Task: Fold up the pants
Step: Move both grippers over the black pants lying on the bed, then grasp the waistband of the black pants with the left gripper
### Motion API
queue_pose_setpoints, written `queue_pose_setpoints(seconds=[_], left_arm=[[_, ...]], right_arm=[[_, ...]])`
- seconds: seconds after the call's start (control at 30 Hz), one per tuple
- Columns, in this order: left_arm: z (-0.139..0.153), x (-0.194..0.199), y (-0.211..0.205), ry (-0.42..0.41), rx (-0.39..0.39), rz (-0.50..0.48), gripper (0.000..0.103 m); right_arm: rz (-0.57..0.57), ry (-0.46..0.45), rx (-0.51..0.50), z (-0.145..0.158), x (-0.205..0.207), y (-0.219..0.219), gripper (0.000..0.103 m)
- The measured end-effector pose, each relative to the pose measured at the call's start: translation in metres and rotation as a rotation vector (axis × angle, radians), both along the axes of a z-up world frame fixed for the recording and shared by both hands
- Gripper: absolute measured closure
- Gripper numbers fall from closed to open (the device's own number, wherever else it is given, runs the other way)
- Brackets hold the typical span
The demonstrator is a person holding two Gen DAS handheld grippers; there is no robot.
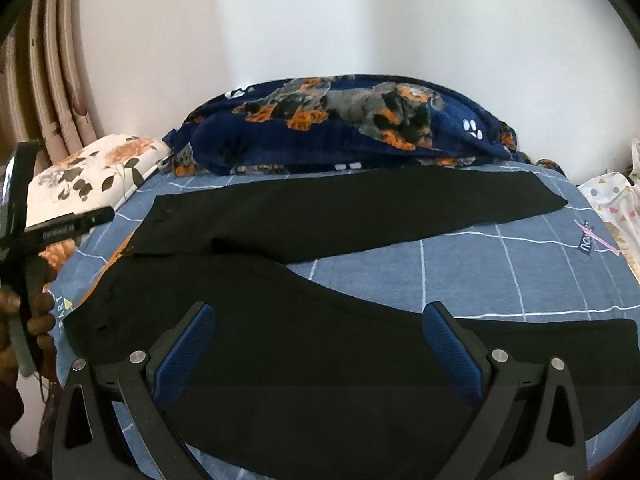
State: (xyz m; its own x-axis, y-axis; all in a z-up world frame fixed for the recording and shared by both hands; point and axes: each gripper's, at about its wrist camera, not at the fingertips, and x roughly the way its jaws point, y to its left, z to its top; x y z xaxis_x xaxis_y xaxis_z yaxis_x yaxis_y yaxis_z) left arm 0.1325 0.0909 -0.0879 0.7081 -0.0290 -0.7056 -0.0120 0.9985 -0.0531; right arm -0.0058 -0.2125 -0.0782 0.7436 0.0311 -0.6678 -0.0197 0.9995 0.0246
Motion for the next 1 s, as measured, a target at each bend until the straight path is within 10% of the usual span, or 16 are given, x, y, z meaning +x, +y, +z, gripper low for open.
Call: queue_pose_setpoints(seconds=[0.23,0.47,0.87,0.97,1.0], left_arm=[[-0.027,0.069,0.064,0.131,-0.134,0.019,0.004],[-0.069,0.153,0.084,0.236,-0.142,-0.138,0.043],[-0.104,0.224,0.091,0.294,-0.237,-0.191,0.047],[-0.101,0.225,0.079,0.299,-0.192,-0.213,0.063],[-0.1,0.224,0.079,0.288,-0.174,-0.2,0.083]], right_arm=[[-0.01,0.043,0.005,-0.014,0.012,-0.002,0.0],[-0.026,0.101,0.02,-0.031,0.024,-0.007,0.0],[-0.039,0.142,0.011,-0.039,0.04,-0.008,0.0],[-0.037,0.149,0.013,-0.04,0.043,-0.007,0.0],[-0.037,0.151,0.012,-0.041,0.044,-0.006,0.0]])
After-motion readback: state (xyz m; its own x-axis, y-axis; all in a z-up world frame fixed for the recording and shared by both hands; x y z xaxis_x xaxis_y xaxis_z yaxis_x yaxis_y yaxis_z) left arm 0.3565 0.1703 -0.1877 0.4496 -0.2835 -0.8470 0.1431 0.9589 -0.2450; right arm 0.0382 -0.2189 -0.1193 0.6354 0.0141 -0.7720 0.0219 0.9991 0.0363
